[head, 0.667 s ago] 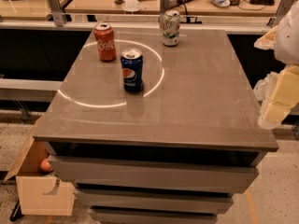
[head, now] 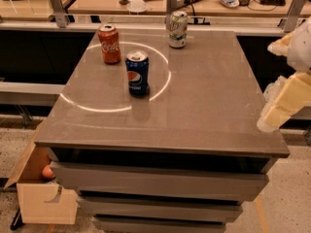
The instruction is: Pick 7up can
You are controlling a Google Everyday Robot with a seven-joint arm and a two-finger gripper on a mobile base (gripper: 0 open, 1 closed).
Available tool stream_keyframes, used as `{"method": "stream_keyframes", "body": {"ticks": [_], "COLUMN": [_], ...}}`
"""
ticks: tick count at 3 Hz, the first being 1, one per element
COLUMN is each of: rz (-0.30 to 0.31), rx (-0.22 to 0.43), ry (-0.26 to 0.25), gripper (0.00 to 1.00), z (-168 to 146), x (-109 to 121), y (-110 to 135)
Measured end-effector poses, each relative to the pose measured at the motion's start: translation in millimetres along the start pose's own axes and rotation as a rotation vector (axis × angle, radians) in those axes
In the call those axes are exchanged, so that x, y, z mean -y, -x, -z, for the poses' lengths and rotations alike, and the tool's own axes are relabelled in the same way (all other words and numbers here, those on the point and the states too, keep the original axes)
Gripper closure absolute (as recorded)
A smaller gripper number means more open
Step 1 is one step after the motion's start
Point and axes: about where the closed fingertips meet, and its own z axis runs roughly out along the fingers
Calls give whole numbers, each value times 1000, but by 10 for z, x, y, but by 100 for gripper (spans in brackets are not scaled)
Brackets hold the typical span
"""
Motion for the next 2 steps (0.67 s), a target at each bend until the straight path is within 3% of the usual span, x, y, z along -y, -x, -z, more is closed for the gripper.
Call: {"method": "stream_keyframes", "body": {"ticks": [1, 2], "rz": [-176, -286], "rx": [178, 365], "ry": [-34, -126], "gripper": [0, 0], "z": [-158, -474], "x": [71, 525], "y": [-107, -152]}}
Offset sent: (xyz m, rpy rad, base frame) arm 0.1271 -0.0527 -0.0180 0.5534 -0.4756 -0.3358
